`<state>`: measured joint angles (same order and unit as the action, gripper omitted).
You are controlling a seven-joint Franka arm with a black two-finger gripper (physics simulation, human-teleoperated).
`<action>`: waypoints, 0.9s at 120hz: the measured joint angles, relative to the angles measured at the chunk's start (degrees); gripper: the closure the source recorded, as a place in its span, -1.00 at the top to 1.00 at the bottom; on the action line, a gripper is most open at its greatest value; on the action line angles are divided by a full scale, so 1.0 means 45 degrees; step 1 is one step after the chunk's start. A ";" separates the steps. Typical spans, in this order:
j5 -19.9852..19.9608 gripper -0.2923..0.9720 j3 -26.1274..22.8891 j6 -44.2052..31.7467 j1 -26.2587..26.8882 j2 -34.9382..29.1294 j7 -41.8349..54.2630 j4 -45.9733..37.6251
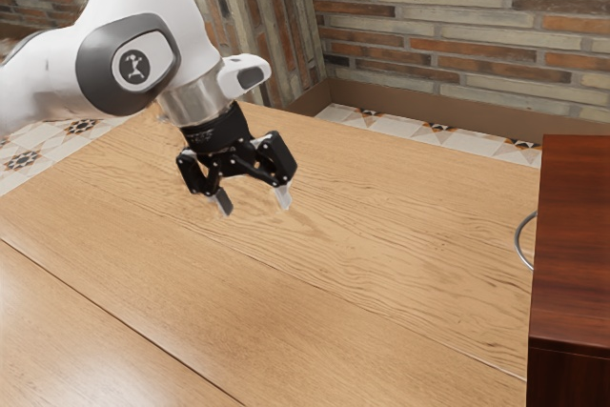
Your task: Pull the drawer handle with one arm to open the drawer
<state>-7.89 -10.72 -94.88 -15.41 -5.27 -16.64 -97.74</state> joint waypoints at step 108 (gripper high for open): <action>-0.4370 0.54 -0.1074 -0.5841 0.1918 0.2984 -0.0120 0.0943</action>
<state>-27.55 -15.56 -121.17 -6.78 8.16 -17.19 -93.50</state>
